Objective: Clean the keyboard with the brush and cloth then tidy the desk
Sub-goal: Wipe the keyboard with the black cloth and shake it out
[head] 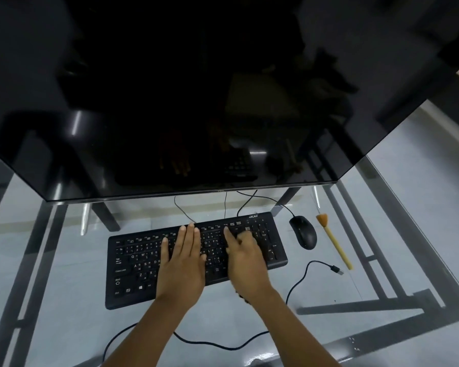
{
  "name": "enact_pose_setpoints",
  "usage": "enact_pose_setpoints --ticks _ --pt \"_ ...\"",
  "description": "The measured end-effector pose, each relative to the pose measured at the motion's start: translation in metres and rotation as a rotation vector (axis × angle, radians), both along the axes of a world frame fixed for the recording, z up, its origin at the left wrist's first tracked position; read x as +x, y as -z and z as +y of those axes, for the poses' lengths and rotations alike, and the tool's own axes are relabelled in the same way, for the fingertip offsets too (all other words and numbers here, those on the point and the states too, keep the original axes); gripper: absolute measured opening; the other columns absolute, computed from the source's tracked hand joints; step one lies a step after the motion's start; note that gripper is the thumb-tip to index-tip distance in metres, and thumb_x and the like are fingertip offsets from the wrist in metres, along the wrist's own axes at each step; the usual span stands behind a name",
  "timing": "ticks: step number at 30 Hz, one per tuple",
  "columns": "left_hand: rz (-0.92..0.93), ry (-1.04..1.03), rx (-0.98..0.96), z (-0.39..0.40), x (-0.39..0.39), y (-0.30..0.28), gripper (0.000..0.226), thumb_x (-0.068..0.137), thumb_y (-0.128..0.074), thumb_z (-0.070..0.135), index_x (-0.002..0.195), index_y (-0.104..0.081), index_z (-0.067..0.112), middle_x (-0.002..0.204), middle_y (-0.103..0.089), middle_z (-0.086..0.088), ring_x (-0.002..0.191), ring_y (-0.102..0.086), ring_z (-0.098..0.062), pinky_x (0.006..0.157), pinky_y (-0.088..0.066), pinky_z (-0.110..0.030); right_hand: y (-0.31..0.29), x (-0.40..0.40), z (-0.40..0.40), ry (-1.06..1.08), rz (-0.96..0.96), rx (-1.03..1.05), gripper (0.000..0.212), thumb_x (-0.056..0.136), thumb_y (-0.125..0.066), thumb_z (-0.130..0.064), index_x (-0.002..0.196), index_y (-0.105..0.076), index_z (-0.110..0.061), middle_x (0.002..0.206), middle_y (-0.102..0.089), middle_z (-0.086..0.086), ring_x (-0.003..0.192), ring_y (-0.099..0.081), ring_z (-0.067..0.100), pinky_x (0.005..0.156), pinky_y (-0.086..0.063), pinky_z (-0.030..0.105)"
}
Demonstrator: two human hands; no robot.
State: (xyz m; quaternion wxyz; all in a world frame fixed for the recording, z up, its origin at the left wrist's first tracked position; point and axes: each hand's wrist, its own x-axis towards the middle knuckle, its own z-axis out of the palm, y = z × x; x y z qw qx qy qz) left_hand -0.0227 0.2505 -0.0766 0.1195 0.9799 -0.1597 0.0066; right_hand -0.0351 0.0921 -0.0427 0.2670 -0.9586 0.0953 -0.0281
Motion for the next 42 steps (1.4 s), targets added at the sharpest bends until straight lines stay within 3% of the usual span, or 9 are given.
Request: enact_pose_setpoints --ticks 5,10,14,19,23,27,30,35,42 --pt "-0.024 0.024 0.011 0.003 0.002 0.001 0.056 0.099 -0.023 0.037 0.147 -0.029 0.007 0.155 -0.026 -0.007 0.145 -0.019 -0.022 0.113 -0.01 -0.047 -0.001 0.019 -0.031 0.248 -0.024 -0.097 0.042 0.096 -0.048 -0.015 0.137 -0.048 -0.009 0.107 -0.051 0.018 0.087 -0.055 0.03 0.083 -0.053 0.041" --pt "-0.02 0.037 -0.011 0.004 0.0 0.0 0.056 0.1 -0.021 0.037 0.147 -0.026 0.007 0.156 -0.023 -0.007 0.146 -0.015 -0.021 0.115 -0.005 -0.046 -0.017 0.002 -0.014 -0.077 -0.006 0.002 0.053 0.1 -0.027 -0.047 0.145 -0.038 -0.023 0.118 -0.045 0.007 0.102 -0.052 0.022 0.093 -0.046 0.033" --pt "0.012 0.032 0.01 0.007 0.0 0.002 0.056 0.1 -0.02 0.037 0.147 -0.027 0.007 0.156 -0.023 -0.006 0.146 -0.013 -0.019 0.114 -0.008 -0.047 -0.011 -0.007 -0.057 0.288 -0.027 -0.17 0.049 0.091 -0.061 -0.029 0.135 -0.051 -0.011 0.112 -0.052 0.016 0.1 -0.052 0.034 0.085 -0.047 0.041" --pt "0.088 -0.027 -0.006 -0.005 0.001 -0.009 0.061 0.094 -0.02 0.036 0.142 -0.038 0.001 0.152 -0.034 -0.012 0.143 -0.023 -0.023 0.114 -0.011 -0.05 -0.005 -0.03 -0.046 0.163 -0.054 -0.161 0.025 0.073 -0.08 -0.022 0.095 -0.069 -0.015 0.109 -0.059 0.009 0.098 -0.055 0.03 0.082 -0.048 0.037" --pt "0.231 0.053 -0.359 -0.037 0.017 -0.049 0.064 0.097 -0.017 0.05 0.151 -0.023 0.015 0.158 -0.017 0.002 0.143 -0.001 -0.005 0.119 -0.001 -0.039 -0.043 -0.036 -0.049 0.053 0.033 0.259 0.013 0.089 -0.063 -0.014 0.094 -0.055 -0.023 0.093 -0.062 -0.006 0.082 -0.06 0.003 0.069 -0.041 0.007" --pt "0.638 0.006 -0.868 -0.088 0.03 -0.102 0.049 0.097 -0.036 0.052 0.143 -0.038 0.034 0.142 -0.036 0.022 0.134 -0.031 -0.001 0.113 -0.022 -0.029 -0.094 -0.04 -0.069 0.04 0.034 0.459 0.011 0.091 -0.06 -0.015 0.09 -0.053 -0.023 0.076 -0.059 -0.011 0.069 -0.058 0.001 0.062 -0.047 0.016" --pt "0.799 0.06 -1.055 -0.132 0.028 -0.125 0.02 0.095 -0.05 0.044 0.102 -0.067 0.038 0.111 -0.068 0.013 0.108 -0.061 -0.008 0.098 -0.046 -0.031 -0.12 -0.044 -0.11 0.121 -0.005 0.483 0.01 0.092 -0.058 -0.019 0.09 -0.055 -0.028 0.08 -0.063 -0.006 0.072 -0.064 0.009 0.065 -0.057 0.029" --pt "0.966 0.261 -1.018 -0.212 0.007 -0.135 0.018 0.09 -0.06 0.045 0.107 -0.063 0.041 0.11 -0.067 0.01 0.103 -0.064 -0.009 0.089 -0.054 -0.034 -0.142 -0.06 -0.206 0.357 -0.103 0.413 0.012 0.092 -0.059 -0.02 0.101 -0.06 -0.028 0.094 -0.063 -0.017 0.089 -0.06 0.0 0.072 -0.047 0.012" --pt "0.865 0.232 -0.725 -0.33 -0.024 -0.121 0.012 0.095 -0.052 0.036 0.098 -0.056 0.025 0.093 -0.063 0.003 0.086 -0.06 -0.013 0.07 -0.054 -0.033 -0.123 -0.075 -0.334 0.496 0.124 0.294 0.021 0.09 -0.063 -0.029 0.11 -0.059 -0.026 0.109 -0.061 -0.004 0.097 -0.059 0.014 0.064 -0.044 0.017"
